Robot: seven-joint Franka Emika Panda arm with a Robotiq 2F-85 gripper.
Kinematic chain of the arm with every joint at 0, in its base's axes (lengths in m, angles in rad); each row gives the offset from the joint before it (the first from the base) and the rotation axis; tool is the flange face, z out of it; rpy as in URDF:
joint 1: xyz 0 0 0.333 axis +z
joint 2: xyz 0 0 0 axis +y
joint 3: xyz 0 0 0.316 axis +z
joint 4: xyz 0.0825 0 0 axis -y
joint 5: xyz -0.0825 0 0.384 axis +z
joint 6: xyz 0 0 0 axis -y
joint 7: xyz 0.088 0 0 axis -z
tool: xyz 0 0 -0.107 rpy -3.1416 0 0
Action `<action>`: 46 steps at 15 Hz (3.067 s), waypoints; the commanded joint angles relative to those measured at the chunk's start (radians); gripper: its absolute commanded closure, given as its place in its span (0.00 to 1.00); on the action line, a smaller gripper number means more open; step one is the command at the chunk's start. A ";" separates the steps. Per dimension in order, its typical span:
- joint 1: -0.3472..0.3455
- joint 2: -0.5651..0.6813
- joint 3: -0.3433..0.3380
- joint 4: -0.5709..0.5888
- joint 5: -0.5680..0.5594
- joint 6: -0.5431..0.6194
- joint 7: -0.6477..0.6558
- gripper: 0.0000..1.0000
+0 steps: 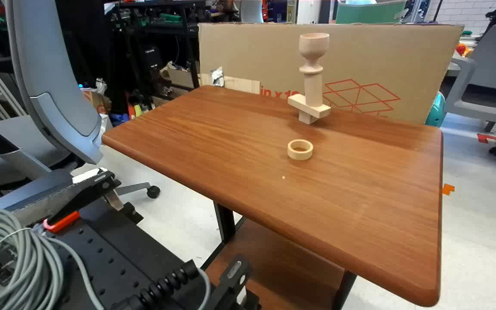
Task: Pick up the circular block and put it on the pile of wooden blocks
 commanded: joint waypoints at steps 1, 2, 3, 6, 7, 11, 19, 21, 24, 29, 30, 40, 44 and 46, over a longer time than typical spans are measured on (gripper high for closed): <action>0.003 0.001 -0.002 -0.003 -0.002 -0.005 0.001 0.00; 0.003 0.002 -0.002 -0.009 -0.002 -0.005 0.001 0.00; 0.003 0.003 -0.002 -0.013 -0.002 -0.005 0.001 0.00; 0.003 0.004 -0.002 -0.014 -0.002 -0.005 0.002 0.00; 0.003 0.004 -0.002 -0.014 -0.002 -0.005 0.002 0.00; 0.001 0.033 -0.025 0.019 0.005 0.024 -0.020 0.00; -0.012 0.297 -0.136 0.174 0.007 0.173 -0.149 0.00; -0.008 0.386 -0.167 0.224 0.017 0.190 -0.188 0.00; -0.013 0.530 -0.195 0.310 0.017 0.202 -0.227 0.00; -0.033 0.752 -0.212 0.431 -0.010 0.287 -0.223 0.00; -0.037 0.799 -0.214 0.454 -0.009 0.309 -0.223 0.00; -0.059 1.129 -0.226 0.630 -0.010 0.377 -0.234 0.00; -0.056 1.228 -0.228 0.693 -0.011 0.372 -0.228 0.00; -0.054 1.280 -0.229 0.726 -0.015 0.371 -0.225 0.00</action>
